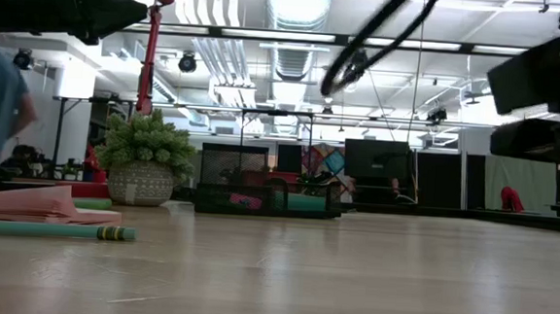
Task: Pick and place office supplies into organizer
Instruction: Put the yellow pencil into the desk organizer
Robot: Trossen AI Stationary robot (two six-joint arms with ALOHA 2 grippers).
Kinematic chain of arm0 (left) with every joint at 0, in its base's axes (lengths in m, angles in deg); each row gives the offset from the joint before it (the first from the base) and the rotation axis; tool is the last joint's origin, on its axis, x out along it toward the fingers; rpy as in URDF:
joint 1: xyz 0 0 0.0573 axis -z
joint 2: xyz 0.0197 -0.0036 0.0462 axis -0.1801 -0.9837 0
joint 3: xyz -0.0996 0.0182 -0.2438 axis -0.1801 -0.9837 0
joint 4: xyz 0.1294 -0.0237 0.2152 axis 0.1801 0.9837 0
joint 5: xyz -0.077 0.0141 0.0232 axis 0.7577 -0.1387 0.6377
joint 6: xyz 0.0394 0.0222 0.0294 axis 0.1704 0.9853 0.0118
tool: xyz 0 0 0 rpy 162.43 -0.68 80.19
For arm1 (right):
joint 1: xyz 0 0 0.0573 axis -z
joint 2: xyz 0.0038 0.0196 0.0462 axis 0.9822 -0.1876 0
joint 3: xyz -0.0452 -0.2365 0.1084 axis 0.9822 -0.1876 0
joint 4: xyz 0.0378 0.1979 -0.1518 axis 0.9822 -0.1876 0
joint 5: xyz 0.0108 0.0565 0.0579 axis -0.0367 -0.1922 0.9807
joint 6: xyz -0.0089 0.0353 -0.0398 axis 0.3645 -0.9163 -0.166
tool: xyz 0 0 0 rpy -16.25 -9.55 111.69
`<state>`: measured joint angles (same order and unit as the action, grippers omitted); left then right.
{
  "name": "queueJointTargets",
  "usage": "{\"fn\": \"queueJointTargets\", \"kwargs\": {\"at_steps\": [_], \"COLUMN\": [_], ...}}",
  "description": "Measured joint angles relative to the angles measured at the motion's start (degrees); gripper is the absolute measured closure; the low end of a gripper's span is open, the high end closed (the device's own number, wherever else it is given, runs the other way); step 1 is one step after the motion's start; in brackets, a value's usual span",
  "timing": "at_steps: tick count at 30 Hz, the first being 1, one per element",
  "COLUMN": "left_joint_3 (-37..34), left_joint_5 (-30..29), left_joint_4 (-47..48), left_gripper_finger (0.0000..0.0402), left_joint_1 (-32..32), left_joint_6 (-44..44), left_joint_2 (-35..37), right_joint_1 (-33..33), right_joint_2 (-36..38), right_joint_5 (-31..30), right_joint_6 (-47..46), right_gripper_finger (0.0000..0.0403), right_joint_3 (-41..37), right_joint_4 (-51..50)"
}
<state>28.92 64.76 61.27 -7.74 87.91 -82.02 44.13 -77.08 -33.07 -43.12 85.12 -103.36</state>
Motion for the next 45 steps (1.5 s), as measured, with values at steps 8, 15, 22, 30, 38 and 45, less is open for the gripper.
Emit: {"fn": "queueJointTargets", "kwargs": {"at_steps": [8,15,22,30,38,45], "left_joint_3": [0.00,0.00,0.00,0.00,0.00,0.00], "left_joint_5": [0.00,0.00,0.00,0.00,0.00,0.00], "left_joint_4": [0.00,-0.02,0.00,-0.03,-0.02,-0.02], "left_gripper_finger": [0.0262,0.0262,0.0262,0.0262,0.0262,0.0262], "left_joint_1": [0.00,0.02,0.02,0.00,0.00,0.00], "left_joint_6": [-0.02,0.00,0.00,-0.01,0.00,0.00], "left_joint_2": [0.02,0.02,0.01,0.04,0.09,0.09], "right_joint_1": [0.12,1.42,3.22,6.33,10.16,15.22], "right_joint_2": [3.19,5.27,7.00,7.85,7.87,7.85], "right_joint_5": [-0.51,-0.05,-0.03,-2.38,-8.52,-24.97], "right_joint_6": [0.04,-0.24,1.33,8.29,21.94,23.76], "right_gripper_finger": [0.0394,0.0394,0.0394,0.0394,0.0394,0.0394], "right_joint_3": [0.04,0.11,0.56,5.28,11.67,15.94], "right_joint_4": [-0.36,-1.29,-2.07,-3.24,-3.34,-0.18]}}
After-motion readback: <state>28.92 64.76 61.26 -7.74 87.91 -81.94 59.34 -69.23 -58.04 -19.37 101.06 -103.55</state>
